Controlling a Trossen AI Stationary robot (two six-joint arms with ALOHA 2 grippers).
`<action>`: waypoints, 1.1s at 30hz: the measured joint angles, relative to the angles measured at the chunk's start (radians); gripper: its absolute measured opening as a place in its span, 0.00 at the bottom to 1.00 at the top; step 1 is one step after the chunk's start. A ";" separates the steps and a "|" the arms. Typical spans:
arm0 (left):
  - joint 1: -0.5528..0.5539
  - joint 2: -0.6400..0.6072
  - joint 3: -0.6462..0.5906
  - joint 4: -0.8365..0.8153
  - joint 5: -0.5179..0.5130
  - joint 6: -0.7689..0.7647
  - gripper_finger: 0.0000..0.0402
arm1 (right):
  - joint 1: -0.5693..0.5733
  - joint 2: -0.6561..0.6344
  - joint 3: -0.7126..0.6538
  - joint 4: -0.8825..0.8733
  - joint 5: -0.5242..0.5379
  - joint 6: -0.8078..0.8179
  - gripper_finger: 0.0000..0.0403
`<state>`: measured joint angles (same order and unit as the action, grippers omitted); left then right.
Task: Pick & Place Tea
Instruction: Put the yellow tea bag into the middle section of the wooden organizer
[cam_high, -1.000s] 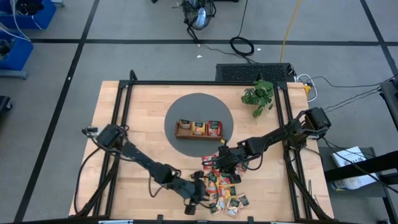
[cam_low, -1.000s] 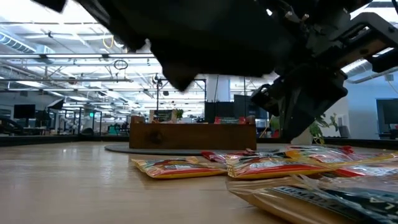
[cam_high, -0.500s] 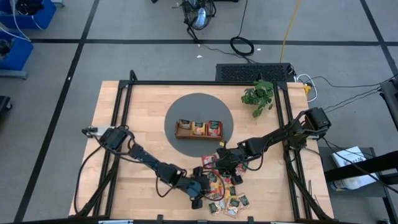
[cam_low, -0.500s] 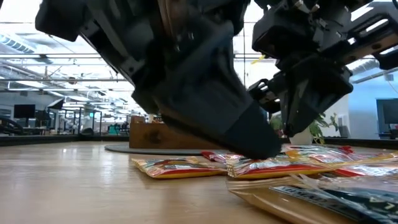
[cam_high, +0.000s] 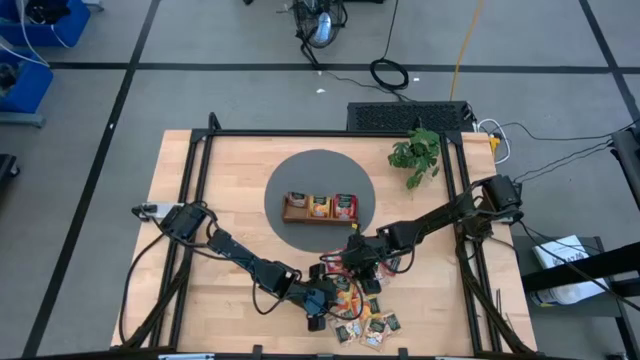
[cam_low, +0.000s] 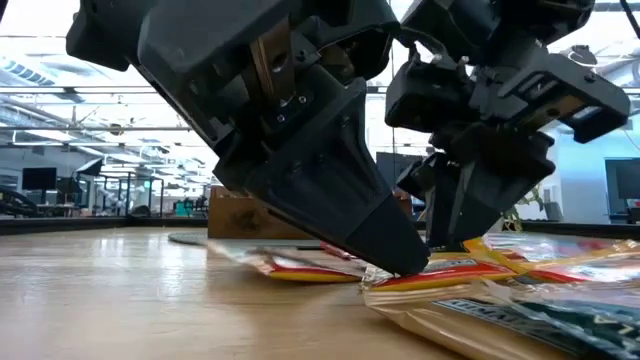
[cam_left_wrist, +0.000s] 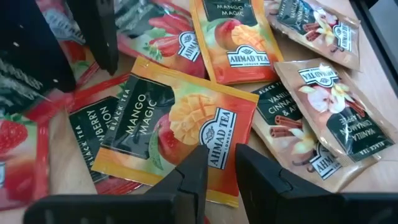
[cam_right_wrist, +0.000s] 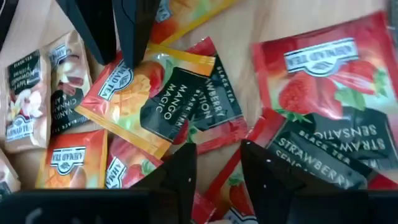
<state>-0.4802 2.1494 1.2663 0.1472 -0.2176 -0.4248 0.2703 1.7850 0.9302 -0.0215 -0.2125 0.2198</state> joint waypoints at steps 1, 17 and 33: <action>0.002 0.000 0.000 -0.004 0.000 0.000 0.22 | -0.004 0.000 0.000 -0.004 -0.003 0.009 0.30; 0.009 0.000 0.000 -0.014 -0.048 0.000 0.22 | -0.027 0.000 0.000 -0.005 -0.235 0.144 0.32; 0.034 0.002 -0.002 0.022 -0.057 0.023 0.22 | -0.030 0.030 0.001 0.014 -0.214 0.165 0.31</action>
<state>-0.4465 2.1519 1.2648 0.1696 -0.2745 -0.4019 0.2406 1.8154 0.9310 -0.0079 -0.4269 0.3848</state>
